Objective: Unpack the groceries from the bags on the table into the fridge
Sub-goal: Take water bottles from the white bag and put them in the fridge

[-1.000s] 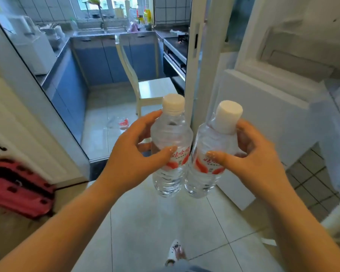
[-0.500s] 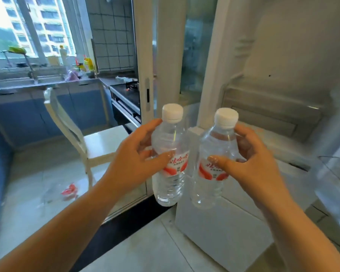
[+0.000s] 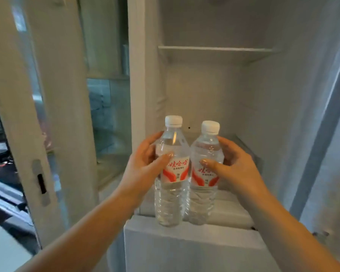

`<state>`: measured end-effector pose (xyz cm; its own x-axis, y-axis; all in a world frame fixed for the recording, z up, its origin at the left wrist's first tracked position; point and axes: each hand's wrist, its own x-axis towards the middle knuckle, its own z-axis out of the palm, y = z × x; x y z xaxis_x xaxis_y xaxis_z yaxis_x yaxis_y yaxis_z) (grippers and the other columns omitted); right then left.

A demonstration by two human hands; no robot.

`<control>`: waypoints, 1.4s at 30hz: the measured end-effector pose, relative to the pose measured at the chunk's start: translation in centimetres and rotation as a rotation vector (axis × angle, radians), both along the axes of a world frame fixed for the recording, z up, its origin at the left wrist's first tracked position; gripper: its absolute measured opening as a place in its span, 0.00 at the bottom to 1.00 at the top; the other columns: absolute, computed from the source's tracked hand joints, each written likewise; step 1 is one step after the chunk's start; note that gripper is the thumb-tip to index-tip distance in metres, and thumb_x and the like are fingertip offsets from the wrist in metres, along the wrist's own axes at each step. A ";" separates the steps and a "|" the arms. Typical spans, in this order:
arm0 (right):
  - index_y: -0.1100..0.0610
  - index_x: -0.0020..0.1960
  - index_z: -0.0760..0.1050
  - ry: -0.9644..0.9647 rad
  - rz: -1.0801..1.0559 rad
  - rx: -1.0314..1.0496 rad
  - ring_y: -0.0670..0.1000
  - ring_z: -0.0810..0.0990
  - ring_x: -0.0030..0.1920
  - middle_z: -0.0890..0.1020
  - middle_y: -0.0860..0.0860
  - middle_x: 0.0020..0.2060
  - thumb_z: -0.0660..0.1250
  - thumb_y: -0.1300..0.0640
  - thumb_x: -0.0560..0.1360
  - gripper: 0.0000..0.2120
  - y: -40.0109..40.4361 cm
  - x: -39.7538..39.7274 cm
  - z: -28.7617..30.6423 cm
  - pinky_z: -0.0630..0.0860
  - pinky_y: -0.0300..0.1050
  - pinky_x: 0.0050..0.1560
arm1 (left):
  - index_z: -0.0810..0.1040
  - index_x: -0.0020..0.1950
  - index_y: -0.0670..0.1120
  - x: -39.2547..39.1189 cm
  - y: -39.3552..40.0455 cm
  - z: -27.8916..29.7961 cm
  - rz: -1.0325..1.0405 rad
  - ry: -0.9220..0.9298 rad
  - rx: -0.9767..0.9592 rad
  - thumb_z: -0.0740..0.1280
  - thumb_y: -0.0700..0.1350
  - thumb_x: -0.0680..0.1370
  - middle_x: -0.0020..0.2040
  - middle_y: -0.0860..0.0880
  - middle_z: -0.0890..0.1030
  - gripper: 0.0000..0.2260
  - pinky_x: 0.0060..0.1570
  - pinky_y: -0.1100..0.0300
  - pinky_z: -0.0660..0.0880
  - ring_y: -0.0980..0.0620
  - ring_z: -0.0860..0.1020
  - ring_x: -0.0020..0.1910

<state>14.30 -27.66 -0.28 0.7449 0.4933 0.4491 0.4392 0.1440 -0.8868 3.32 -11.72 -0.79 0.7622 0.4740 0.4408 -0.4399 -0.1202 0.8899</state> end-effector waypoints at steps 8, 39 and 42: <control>0.49 0.62 0.74 -0.004 -0.025 0.161 0.47 0.83 0.49 0.83 0.48 0.51 0.75 0.60 0.66 0.26 6.0 12.4 4.8 0.80 0.46 0.49 | 0.72 0.63 0.58 14.3 4.7 4.4 -0.054 -0.144 -0.083 0.68 0.53 0.66 0.54 0.53 0.82 0.25 0.48 0.51 0.79 0.50 0.82 0.51; 0.45 0.70 0.64 -0.029 -0.019 -0.015 0.46 0.78 0.58 0.76 0.46 0.62 0.70 0.45 0.62 0.37 13.6 30.9 1.8 0.78 0.44 0.53 | 0.65 0.69 0.57 34.5 11.9 0.8 0.107 -0.092 0.073 0.60 0.55 0.73 0.65 0.53 0.74 0.24 0.46 0.65 0.78 0.56 0.78 0.55; 0.39 0.73 0.53 -0.095 0.070 -0.209 0.45 0.73 0.63 0.72 0.42 0.65 0.72 0.47 0.64 0.44 12.6 31.0 1.5 0.75 0.51 0.60 | 0.61 0.72 0.57 32.9 12.1 1.0 0.133 -0.016 0.199 0.60 0.55 0.72 0.66 0.56 0.72 0.28 0.47 0.71 0.76 0.61 0.76 0.54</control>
